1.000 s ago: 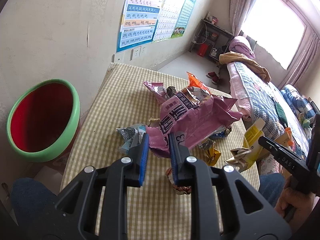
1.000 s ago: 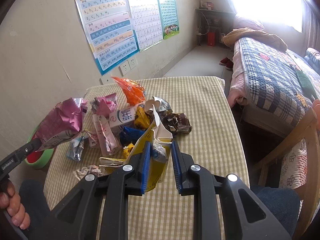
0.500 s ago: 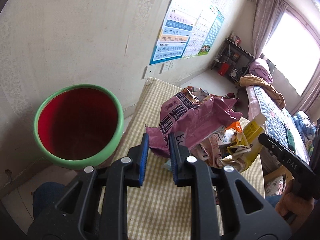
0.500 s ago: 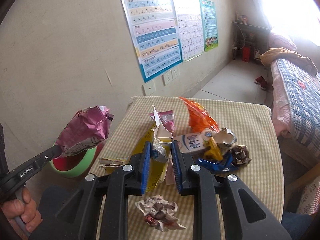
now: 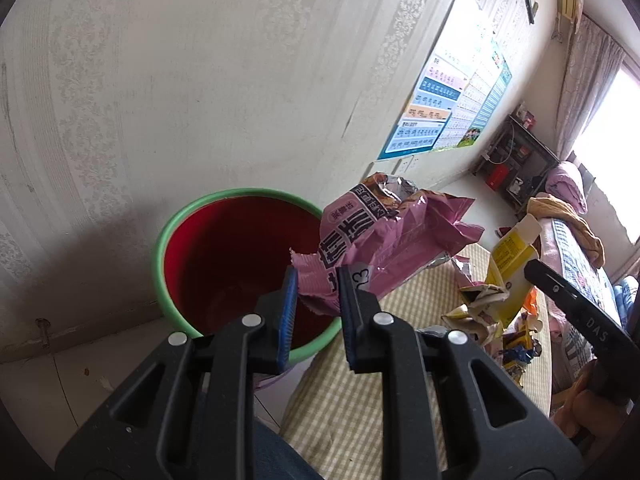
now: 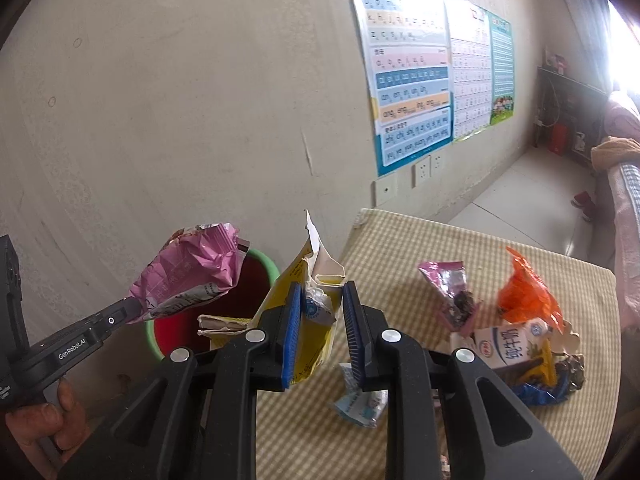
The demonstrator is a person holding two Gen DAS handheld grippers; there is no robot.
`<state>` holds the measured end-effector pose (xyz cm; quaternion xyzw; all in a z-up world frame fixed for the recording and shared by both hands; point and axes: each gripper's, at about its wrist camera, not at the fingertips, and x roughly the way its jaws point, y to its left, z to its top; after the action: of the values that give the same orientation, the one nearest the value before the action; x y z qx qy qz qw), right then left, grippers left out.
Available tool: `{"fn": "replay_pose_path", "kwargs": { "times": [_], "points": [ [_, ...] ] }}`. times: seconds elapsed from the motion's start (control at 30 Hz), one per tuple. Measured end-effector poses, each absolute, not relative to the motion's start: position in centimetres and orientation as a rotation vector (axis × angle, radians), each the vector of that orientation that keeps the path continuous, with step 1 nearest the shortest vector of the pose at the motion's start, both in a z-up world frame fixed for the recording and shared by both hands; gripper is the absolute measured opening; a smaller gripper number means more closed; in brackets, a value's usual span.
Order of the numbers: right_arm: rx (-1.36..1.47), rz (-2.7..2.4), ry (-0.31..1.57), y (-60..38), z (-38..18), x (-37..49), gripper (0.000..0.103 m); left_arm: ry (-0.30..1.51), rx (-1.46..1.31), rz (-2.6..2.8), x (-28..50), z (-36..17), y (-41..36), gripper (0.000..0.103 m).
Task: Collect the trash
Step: 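Carry both held bags over the green-rimmed red bin and open both tools, then move both open tools back to the wrapper pile on the table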
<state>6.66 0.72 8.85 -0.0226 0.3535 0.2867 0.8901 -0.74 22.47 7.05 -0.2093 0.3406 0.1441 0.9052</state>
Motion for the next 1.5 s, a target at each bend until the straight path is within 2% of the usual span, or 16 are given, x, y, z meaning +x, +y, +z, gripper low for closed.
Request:
{"fn": "replay_pose_path", "kwargs": {
  "times": [0.7,0.8,0.83,0.87,0.9,0.93,1.03,1.07,1.27,1.5],
  "points": [
    [-0.16,0.747,0.797,15.1,3.9,9.8,0.021,0.737,-0.517,0.453,-0.5,4.3,32.4,0.02],
    [-0.17,0.752,0.818,16.0,2.7,10.3,0.026,0.748,-0.524,0.452,0.0,3.8,32.8,0.021],
    [-0.174,0.75,0.83,16.2,2.3,10.5,0.029,0.75,-0.525,0.456,0.2,3.6,33.0,0.026],
    [-0.178,0.752,0.848,16.4,1.9,10.7,0.03,0.749,-0.531,0.46,0.3,3.6,33.0,0.041],
    [-0.178,0.752,0.859,16.4,1.6,10.9,0.035,0.741,-0.536,0.464,0.3,3.6,33.1,0.048],
    [-0.181,0.753,0.86,16.4,1.4,10.8,0.045,0.736,-0.537,0.471,0.2,3.6,33.2,0.056],
    [-0.188,0.748,0.852,16.2,1.4,10.4,0.062,0.733,-0.534,0.484,0.2,3.6,33.2,0.073],
    [-0.187,0.745,0.852,16.1,1.4,10.4,0.064,0.73,-0.531,0.491,0.1,3.6,33.2,0.077],
    [-0.193,0.73,0.838,15.1,2.2,9.3,0.079,0.717,-0.535,0.495,-0.6,4.2,32.9,0.093],
    [-0.168,0.681,0.828,11.4,3.6,8.1,0.086,0.719,-0.5,0.441,-0.8,5.3,29.8,0.097]
  ]
}}
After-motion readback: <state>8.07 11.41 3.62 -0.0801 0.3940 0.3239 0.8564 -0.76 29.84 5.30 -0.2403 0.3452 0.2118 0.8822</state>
